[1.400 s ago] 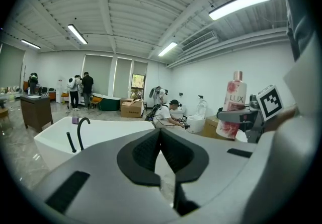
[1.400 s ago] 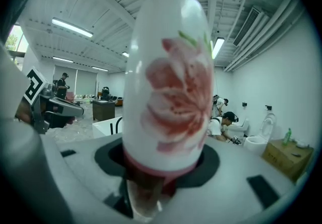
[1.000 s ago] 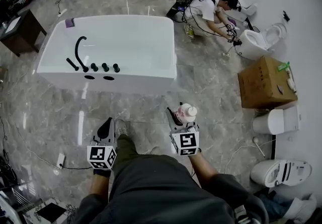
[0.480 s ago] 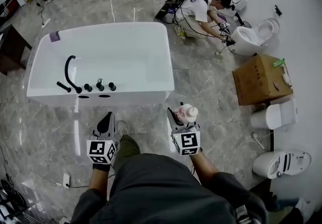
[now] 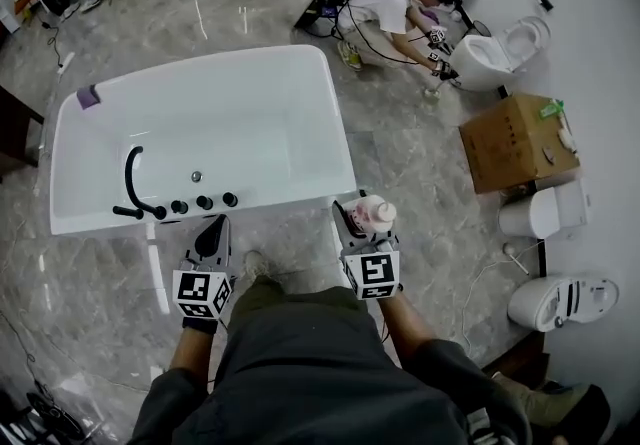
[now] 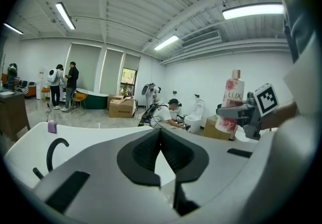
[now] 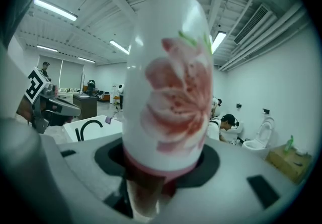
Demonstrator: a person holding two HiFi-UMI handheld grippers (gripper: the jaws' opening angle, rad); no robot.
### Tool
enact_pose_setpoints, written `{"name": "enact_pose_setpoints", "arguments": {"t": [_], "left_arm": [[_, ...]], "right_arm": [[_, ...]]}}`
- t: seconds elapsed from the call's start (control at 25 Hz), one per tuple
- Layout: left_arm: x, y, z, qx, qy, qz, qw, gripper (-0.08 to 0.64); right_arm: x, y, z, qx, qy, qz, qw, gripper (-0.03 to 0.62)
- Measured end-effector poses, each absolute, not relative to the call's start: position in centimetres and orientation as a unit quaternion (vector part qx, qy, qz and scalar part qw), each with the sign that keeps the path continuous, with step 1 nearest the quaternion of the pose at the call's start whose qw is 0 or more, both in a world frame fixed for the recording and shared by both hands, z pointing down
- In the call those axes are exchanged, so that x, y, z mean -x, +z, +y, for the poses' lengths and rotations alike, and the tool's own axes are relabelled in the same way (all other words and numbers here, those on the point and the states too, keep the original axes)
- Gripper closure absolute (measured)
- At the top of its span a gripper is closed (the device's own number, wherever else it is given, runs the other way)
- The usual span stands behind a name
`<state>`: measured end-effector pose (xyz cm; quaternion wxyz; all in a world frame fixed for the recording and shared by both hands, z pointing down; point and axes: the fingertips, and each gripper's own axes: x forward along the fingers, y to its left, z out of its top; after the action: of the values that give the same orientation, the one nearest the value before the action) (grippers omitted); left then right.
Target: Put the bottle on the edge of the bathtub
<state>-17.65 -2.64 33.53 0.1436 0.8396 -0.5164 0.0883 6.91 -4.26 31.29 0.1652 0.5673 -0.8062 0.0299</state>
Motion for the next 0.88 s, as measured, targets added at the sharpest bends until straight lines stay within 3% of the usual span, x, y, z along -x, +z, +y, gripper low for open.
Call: {"name": "enact_pose_setpoints", "arguments": {"t": [0.88], "left_arm": [[14.4, 41.5, -11.3, -0.790, 0.110, -0.579, 0.165, 0.558]], "right_arm": [[-6.0, 40.5, -17.6, -0.420, 0.011, -0.893, 0.159, 0.371]]}}
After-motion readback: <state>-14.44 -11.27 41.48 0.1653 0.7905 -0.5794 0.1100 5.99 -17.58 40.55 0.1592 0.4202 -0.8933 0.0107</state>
